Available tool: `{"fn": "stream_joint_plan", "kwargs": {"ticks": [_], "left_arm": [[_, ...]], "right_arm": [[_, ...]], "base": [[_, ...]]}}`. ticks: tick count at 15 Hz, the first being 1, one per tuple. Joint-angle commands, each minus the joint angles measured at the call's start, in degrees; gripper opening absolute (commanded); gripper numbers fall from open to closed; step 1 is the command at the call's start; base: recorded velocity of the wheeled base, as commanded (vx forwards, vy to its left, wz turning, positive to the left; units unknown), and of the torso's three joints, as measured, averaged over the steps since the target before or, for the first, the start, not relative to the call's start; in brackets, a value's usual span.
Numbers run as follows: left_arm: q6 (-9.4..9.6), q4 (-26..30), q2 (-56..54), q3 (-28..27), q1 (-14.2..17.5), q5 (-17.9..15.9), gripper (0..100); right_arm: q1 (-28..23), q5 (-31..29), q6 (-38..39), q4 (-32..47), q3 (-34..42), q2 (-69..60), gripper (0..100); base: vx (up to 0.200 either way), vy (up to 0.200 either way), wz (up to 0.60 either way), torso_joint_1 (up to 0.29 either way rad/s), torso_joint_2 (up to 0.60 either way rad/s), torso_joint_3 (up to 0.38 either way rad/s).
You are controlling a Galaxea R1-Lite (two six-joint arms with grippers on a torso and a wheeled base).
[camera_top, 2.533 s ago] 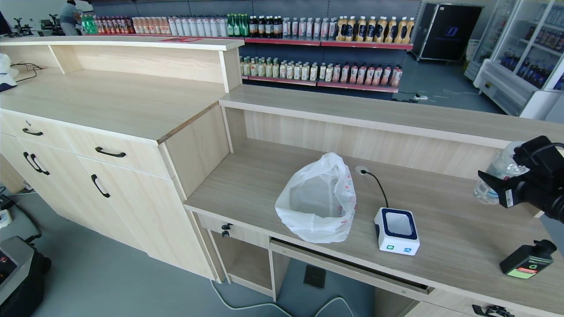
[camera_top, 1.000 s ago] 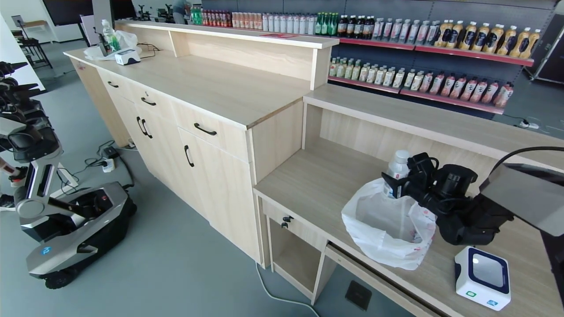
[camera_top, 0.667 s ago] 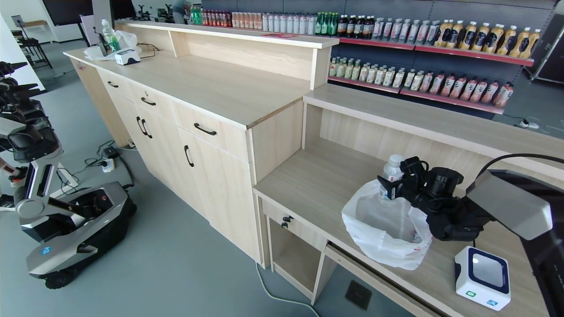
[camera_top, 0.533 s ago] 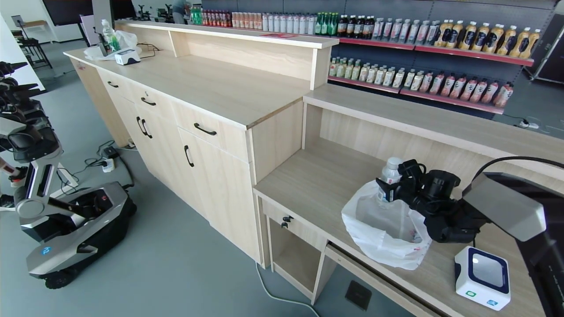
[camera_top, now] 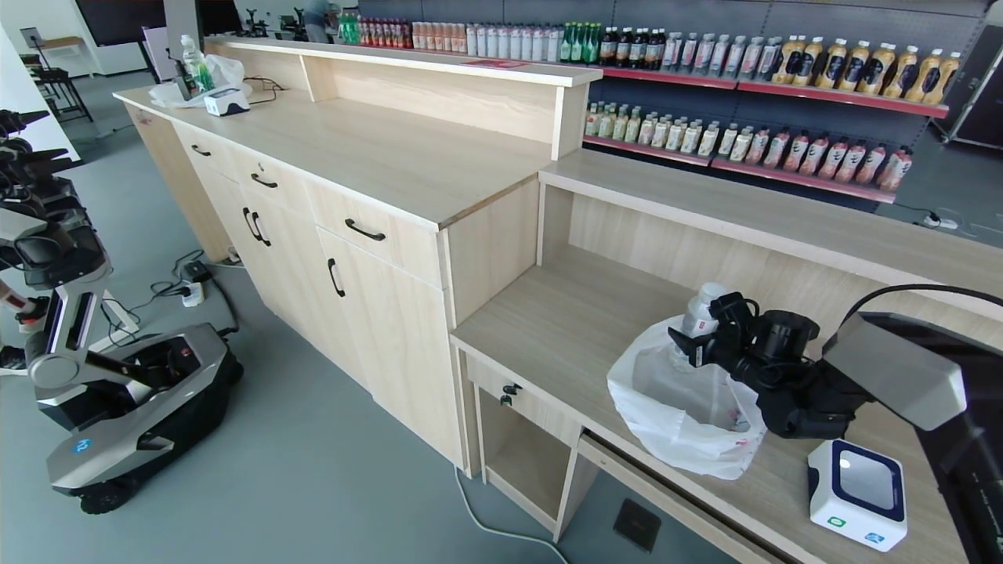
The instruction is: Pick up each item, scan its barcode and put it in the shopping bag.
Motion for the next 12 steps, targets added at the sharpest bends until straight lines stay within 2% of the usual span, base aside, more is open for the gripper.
{"fn": "stream_joint_plan", "kwargs": {"ticks": [1,4,5,9,11,12], "left_arm": [[0.01,0.0,0.1,0.0,0.0,0.0,100],[0.01,0.0,0.0,0.0,0.0,0.0,100],[0.01,0.0,0.0,0.0,0.0,0.0,100],[-0.08,0.0,0.1,0.0,0.0,0.0,100],[-0.08,0.0,0.1,0.0,0.0,0.0,100],[0.01,0.0,0.1,0.0,0.0,0.0,100]], "right_arm": [[-0.4,0.1,0.4,-0.3,1.0,-2.0,100],[-0.4,0.0,1.0,-0.3,5.8,-9.8,100],[-1.0,0.0,1.0,-0.8,14.1,-18.0,100],[-4.0,-0.2,0.3,1.3,34.9,-41.0,100],[-7.8,-0.4,0.0,7.7,35.8,-48.6,100],[-11.4,-1.2,-2.5,12.3,35.5,-51.5,100]], "base": [[0.000,0.000,0.00,0.000,0.00,0.000],[0.000,0.000,0.00,0.000,0.00,0.000],[0.000,0.000,0.00,0.000,0.00,0.000],[0.000,0.000,0.00,0.000,0.00,0.000],[0.000,0.000,0.00,0.000,0.00,0.000],[0.000,0.000,-0.60,0.007,0.00,-0.002]]}}
